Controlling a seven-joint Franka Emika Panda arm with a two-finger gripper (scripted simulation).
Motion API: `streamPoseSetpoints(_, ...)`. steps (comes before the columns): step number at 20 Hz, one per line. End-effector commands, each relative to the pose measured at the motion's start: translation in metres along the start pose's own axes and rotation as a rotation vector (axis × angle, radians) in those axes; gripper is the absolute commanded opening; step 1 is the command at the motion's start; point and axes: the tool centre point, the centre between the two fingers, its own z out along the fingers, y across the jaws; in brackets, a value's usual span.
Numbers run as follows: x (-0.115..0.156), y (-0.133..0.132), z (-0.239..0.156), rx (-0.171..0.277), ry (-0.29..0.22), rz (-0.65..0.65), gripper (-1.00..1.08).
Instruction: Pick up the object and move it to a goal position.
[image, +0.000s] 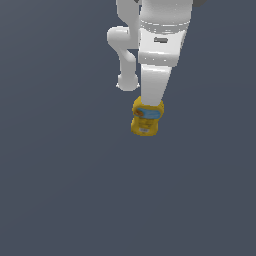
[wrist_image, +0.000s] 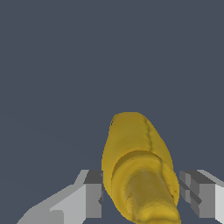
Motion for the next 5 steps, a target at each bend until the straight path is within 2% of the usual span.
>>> streamPoseSetpoints(1,0.0014,-0.0013,-0.0096,-0.007,0.002,0.001,-1.0)
streamPoseSetpoints(5,0.0018,-0.0002,-0.0095,-0.007,0.002,0.001,-1.0)
